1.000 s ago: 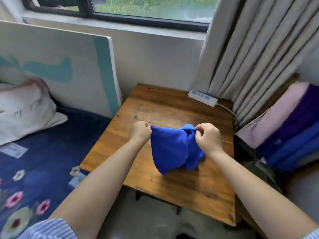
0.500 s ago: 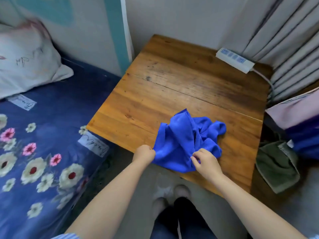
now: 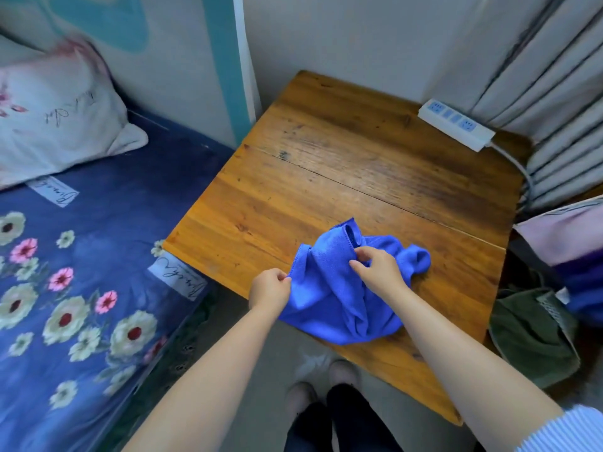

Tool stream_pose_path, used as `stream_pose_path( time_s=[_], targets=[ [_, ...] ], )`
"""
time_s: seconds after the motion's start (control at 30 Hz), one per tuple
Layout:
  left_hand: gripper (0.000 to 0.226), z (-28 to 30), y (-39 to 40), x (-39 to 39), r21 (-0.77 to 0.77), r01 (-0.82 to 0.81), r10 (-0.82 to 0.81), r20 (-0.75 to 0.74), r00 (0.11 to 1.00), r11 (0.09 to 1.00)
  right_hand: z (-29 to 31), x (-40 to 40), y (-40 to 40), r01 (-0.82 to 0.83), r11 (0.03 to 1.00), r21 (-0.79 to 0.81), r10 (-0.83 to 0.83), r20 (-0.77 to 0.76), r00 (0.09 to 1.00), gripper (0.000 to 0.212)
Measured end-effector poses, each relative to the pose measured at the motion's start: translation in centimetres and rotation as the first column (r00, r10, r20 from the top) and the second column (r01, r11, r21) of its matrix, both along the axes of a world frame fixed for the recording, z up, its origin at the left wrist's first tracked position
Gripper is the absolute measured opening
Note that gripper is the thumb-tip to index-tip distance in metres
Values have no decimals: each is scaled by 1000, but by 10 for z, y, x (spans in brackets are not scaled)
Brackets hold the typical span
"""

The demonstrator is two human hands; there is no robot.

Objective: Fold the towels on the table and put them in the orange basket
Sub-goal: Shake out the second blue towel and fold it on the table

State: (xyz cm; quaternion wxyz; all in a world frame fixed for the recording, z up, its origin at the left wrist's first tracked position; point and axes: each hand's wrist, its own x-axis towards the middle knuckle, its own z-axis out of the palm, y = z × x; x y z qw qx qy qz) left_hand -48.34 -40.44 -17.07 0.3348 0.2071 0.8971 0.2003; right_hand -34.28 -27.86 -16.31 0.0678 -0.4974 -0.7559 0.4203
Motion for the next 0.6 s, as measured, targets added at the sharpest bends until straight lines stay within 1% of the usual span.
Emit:
stream_pose_path(
  time_s=[0.07,0.2,0.27,0.33,0.43,0.5,0.6],
  targets=[
    [20,2,-1,-3,0,-12,12,-15,1000,1000,2,3,4,48,999,-5,-48,21,999,15],
    [15,11,0,-11,31,-64,66,-55,996,997,12,26,15,29,999,28,-32,124,992,18],
    [18,18,1,-16,62,-100,105,-84,991,993,20,41,23,47,996,70,-59,182,982,17],
    [19,25,1,-23,105,-164,174,-99,980,981,30,56,31,89,989,122,-116,231,966,18],
    [23,35,-5,-34,171,-295,316,-106,943,940,46,81,44,158,975,156,-198,280,939,20],
    [24,40,-11,-41,215,-361,388,-96,917,907,56,99,50,208,968,142,-244,326,913,20],
    [21,45,-20,-46,244,-418,436,-23,900,875,63,121,47,287,957,36,-281,356,891,20]
  ],
)
